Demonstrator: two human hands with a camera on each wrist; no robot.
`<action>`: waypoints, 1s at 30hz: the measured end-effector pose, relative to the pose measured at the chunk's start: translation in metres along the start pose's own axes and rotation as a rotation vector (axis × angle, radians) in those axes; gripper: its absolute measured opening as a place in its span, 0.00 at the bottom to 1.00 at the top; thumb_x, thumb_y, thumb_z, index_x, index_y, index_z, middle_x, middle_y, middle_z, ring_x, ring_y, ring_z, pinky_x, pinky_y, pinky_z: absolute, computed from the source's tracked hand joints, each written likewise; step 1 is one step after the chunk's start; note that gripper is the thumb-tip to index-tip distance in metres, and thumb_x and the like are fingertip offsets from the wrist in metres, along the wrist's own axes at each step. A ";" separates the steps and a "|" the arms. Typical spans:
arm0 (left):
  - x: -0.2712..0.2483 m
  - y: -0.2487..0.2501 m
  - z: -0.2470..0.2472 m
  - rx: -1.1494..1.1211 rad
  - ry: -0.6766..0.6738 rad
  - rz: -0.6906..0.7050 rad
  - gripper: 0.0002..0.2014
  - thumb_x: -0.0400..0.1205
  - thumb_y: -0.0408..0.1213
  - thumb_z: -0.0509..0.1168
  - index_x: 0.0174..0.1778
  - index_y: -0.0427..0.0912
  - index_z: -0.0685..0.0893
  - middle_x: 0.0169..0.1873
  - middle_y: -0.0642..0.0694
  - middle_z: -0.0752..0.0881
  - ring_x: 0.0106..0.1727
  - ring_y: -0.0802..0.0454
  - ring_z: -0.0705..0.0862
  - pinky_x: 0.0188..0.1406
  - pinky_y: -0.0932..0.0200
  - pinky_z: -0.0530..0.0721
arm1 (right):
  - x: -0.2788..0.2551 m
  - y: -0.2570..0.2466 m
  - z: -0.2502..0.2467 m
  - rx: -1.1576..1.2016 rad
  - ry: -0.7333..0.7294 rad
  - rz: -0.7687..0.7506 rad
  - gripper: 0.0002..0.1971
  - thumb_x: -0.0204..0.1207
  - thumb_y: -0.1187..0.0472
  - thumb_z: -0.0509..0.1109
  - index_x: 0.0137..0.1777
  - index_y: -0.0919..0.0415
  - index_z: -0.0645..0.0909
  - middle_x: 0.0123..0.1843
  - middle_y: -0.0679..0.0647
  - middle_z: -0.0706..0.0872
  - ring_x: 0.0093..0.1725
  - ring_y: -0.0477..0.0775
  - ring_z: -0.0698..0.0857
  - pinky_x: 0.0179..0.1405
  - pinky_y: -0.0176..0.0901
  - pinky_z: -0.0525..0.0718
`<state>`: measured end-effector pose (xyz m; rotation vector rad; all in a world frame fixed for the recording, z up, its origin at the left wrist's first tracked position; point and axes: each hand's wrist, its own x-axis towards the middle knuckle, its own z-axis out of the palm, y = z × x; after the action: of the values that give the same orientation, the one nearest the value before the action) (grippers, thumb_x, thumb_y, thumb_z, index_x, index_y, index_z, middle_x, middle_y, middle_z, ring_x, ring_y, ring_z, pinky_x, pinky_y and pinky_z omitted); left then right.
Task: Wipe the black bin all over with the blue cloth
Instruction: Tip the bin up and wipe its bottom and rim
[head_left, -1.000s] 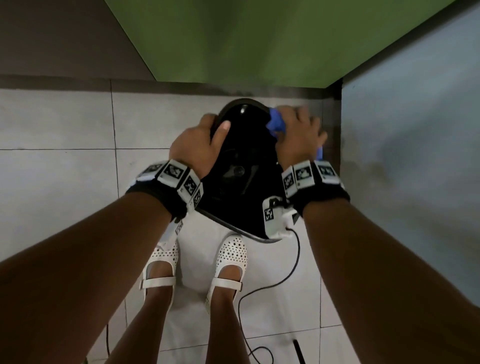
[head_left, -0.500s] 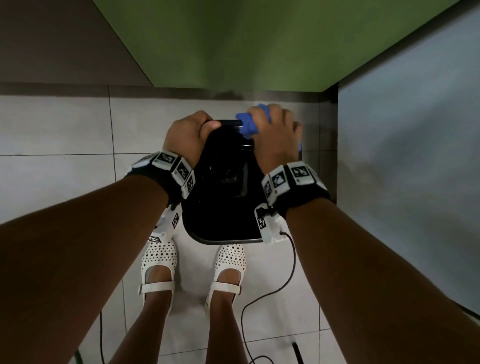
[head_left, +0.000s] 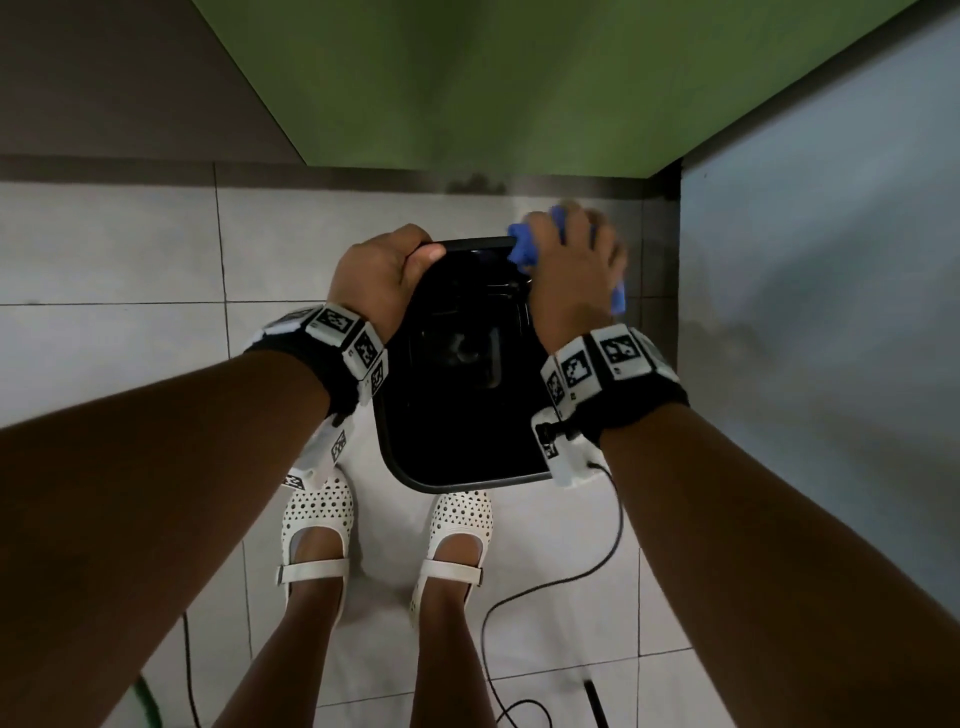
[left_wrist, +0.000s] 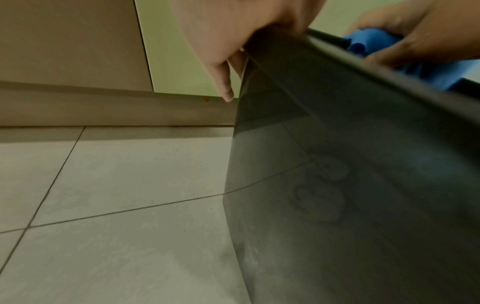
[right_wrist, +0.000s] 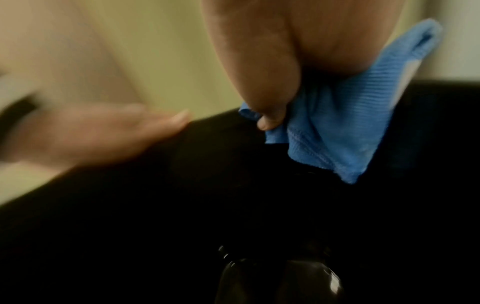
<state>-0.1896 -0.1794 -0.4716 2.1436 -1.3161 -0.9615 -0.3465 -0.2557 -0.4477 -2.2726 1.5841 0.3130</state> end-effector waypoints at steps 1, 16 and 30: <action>0.000 0.000 0.001 0.006 -0.002 0.012 0.16 0.86 0.44 0.56 0.53 0.36 0.83 0.43 0.35 0.87 0.44 0.42 0.82 0.37 0.65 0.65 | 0.001 -0.009 0.003 -0.017 -0.021 -0.127 0.22 0.76 0.60 0.62 0.71 0.53 0.71 0.79 0.59 0.64 0.78 0.67 0.59 0.76 0.65 0.56; -0.012 0.007 0.011 -0.112 0.098 -0.122 0.16 0.85 0.47 0.56 0.48 0.37 0.82 0.34 0.45 0.81 0.38 0.46 0.78 0.39 0.61 0.73 | -0.011 0.024 0.000 0.326 0.051 0.253 0.27 0.77 0.63 0.64 0.75 0.53 0.62 0.74 0.64 0.64 0.68 0.66 0.70 0.60 0.53 0.74; -0.028 0.009 0.005 -0.013 -0.089 -0.167 0.23 0.85 0.53 0.48 0.70 0.47 0.76 0.60 0.37 0.86 0.63 0.36 0.82 0.58 0.50 0.78 | 0.029 -0.031 -0.007 0.068 -0.082 -0.164 0.33 0.72 0.65 0.66 0.76 0.44 0.63 0.70 0.55 0.74 0.67 0.63 0.73 0.64 0.57 0.70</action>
<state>-0.2075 -0.1589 -0.4595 2.2519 -1.1813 -1.1408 -0.3073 -0.2740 -0.4473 -2.2891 1.3383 0.2995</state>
